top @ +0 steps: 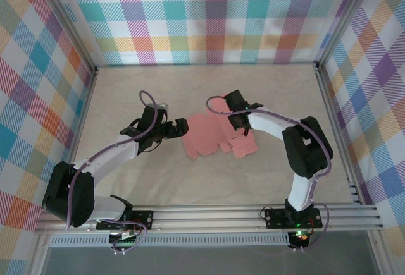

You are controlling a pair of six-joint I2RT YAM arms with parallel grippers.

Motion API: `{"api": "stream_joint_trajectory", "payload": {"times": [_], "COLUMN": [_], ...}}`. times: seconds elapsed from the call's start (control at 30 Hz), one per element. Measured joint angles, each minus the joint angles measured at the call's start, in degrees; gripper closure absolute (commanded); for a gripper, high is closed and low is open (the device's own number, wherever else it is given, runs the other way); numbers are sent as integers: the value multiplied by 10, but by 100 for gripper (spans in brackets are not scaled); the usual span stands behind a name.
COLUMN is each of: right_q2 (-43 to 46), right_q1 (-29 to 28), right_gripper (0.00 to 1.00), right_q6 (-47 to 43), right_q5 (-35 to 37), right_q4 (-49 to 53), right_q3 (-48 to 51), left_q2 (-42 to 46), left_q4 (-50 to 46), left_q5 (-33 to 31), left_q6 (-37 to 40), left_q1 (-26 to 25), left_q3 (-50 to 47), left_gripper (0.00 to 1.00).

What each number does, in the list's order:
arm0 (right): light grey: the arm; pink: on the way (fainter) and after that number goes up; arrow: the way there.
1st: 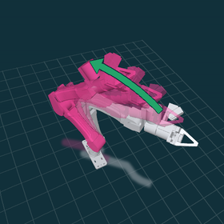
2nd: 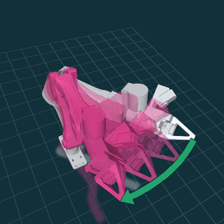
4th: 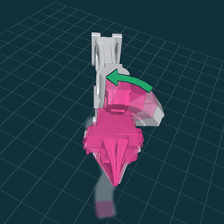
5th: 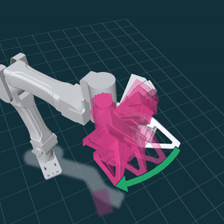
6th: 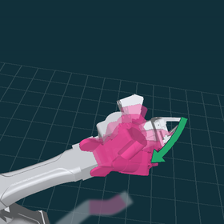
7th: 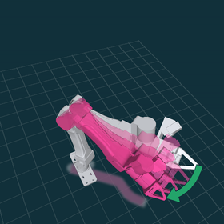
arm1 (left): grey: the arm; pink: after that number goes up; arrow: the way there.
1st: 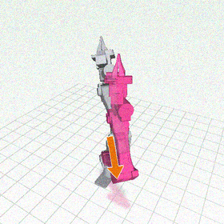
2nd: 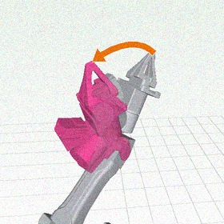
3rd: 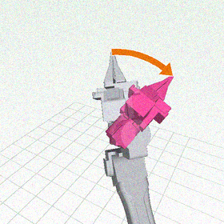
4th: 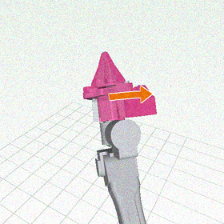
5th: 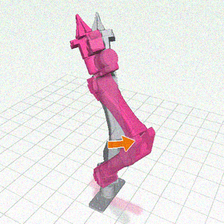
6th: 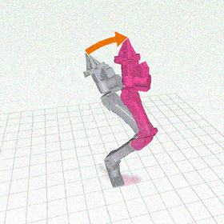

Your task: Fold the paper box

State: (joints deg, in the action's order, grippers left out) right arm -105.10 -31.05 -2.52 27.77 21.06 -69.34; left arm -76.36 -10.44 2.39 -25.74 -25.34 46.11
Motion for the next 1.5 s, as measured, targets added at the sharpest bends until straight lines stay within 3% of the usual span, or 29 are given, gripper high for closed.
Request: {"api": "stream_joint_trajectory", "payload": {"times": [0.13, 0.47, 0.67, 0.77, 0.93, 1.07, 1.23, 1.5], "right_q2": [-2, -76, -76, -44, 37, 87, 109, 109], "right_q1": [-6, -83, -86, -67, -13, 32, 78, 132], "right_gripper": [100, 100, 100, 100, 100, 100, 100, 100], "right_q6": [8, -42, -57, -52, -42, -49, -57, -68], "right_q5": [-6, 198, 226, 164, -16, -176, -314, -457], "right_q4": [14, -14, -38, -40, -38, -37, -37, -18], "right_q3": [-3, -4, 0, 21, 44, 54, 67, 66], "left_q2": [0, 2, 11, 17, 24, 24, 13, -160], "left_q4": [0, 0, 0, -1, 0, 5, 67, 169], "left_q5": [0, -2, -5, -6, 4, 28, 72, 230], "left_q6": [0, 0, 1, 5, 38, 106, 204, 258], "left_q1": [0, 0, 0, 0, 1, 1, 5, 60], "left_q3": [0, -2, -3, -3, -3, -3, 2, 136], "left_gripper": [0, 0, 0, 0, 0, 0, 2, 12]}}
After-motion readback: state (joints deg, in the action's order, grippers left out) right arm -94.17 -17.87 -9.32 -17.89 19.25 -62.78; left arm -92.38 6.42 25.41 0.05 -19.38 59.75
